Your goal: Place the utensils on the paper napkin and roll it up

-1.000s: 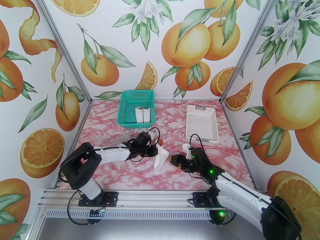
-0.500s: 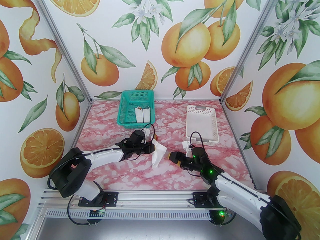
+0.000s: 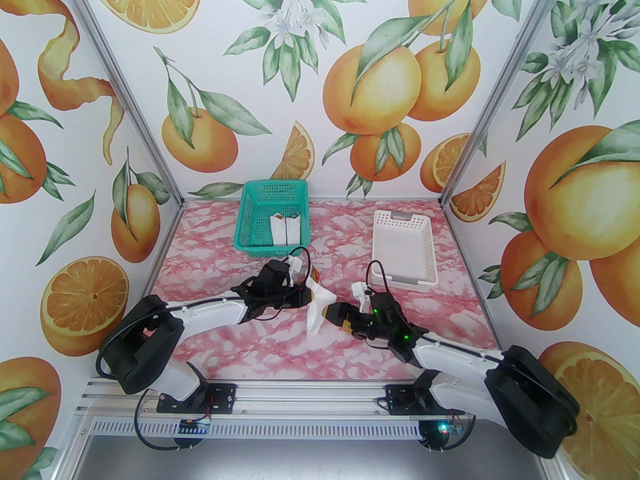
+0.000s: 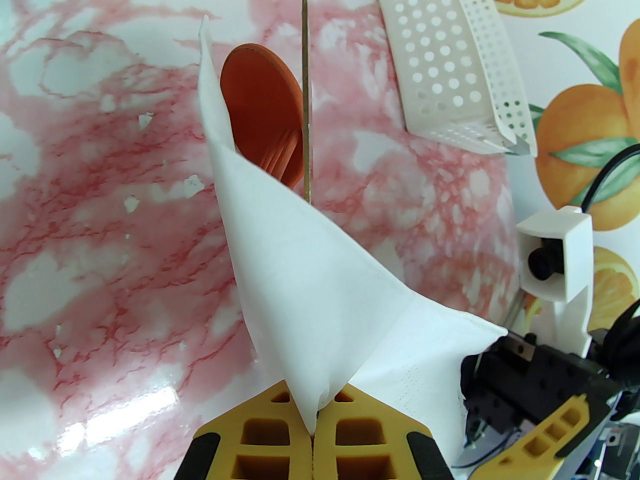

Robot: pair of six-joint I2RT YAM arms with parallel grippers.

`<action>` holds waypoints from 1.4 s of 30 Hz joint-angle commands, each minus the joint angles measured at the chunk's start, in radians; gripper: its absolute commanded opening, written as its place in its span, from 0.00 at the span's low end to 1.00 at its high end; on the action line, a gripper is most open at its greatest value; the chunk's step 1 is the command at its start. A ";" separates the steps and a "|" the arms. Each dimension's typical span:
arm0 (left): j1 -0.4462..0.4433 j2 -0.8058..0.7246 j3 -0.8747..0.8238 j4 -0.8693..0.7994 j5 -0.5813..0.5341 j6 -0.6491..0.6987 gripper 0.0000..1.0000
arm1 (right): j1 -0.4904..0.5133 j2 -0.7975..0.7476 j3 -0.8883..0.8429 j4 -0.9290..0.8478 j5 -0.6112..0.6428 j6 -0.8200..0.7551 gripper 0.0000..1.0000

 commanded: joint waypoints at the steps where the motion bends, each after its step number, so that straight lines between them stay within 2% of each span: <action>1: 0.005 -0.024 -0.002 0.054 0.032 -0.015 0.00 | 0.017 0.028 0.020 0.159 -0.003 0.008 1.00; 15: 0.005 -0.072 0.017 0.053 0.050 -0.037 0.00 | 0.029 0.099 0.001 0.280 0.002 0.031 1.00; 22: 0.001 -0.096 0.041 0.055 0.066 -0.054 0.00 | 0.039 0.173 -0.001 0.435 -0.026 0.074 1.00; 31: 0.001 -0.104 0.061 0.059 0.082 -0.068 0.00 | 0.048 0.237 -0.001 0.526 -0.038 0.106 1.00; 36: 0.000 -0.099 0.065 0.067 0.090 -0.076 0.00 | 0.050 0.236 0.006 0.519 -0.046 0.108 0.91; 42: -0.002 -0.101 0.065 0.031 0.074 -0.061 0.00 | 0.047 0.208 -0.005 0.490 -0.041 0.106 0.77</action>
